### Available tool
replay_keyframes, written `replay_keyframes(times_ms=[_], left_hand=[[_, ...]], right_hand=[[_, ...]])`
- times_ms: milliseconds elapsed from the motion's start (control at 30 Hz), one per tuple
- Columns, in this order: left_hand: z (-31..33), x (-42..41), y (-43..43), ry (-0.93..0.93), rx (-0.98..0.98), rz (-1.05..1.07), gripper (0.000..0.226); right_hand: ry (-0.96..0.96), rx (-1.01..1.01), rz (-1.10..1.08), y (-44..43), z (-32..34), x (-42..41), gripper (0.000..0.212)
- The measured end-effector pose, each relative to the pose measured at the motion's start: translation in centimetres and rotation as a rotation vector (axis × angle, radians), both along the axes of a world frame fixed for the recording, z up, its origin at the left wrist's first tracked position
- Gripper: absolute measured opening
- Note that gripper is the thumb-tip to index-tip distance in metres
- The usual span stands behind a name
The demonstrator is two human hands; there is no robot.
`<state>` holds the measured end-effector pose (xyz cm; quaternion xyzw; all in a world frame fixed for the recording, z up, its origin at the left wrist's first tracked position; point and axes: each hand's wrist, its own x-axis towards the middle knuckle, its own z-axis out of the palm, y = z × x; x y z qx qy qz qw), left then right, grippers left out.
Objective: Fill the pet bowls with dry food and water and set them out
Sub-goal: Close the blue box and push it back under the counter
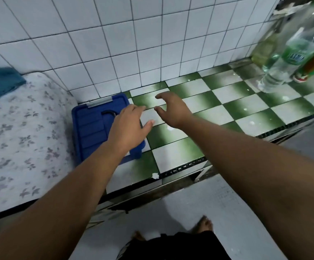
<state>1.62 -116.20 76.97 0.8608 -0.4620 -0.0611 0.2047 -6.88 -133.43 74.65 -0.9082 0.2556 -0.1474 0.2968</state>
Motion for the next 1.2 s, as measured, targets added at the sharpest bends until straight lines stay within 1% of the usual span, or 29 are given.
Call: replay_keyframes(times_ms=[133, 467, 600, 767, 1133, 1200], left_hand=[[-0.5, -3.1, -4.9, 0.007, -0.002, -0.03, 0.059], [-2.6, -11.9, -17.6, 0.119, -0.053, -0.025, 0.055], [-3.5, -14.2, -21.1, 0.164, -0.02, -0.077, 0.055], [-3.8, -15.4, -24.5, 0.175, 0.018, -0.15, 0.057], [-3.7, -15.9, -32.8, 0.3, 0.022, -0.382, 0.058], [-3.6, -16.0, -34.6, 0.295, 0.018, -0.408, 0.058]], right_hand=[[-0.026, 0.029, -0.061, -4.4, -0.3, -4.2, 0.042], [-0.031, 0.082, -0.146, -16.0, -1.0, -15.0, 0.04], [-0.037, 0.122, -0.211, -18.8, -1.3, -18.2, 0.039], [-0.016, 0.141, -0.265, -21.4, -1.8, -20.5, 0.039], [-0.04, 0.163, -0.501, -25.9, -0.7, -23.8, 0.038], [-0.061, 0.164, -0.531, -26.6, -0.7, -24.3, 0.037]])
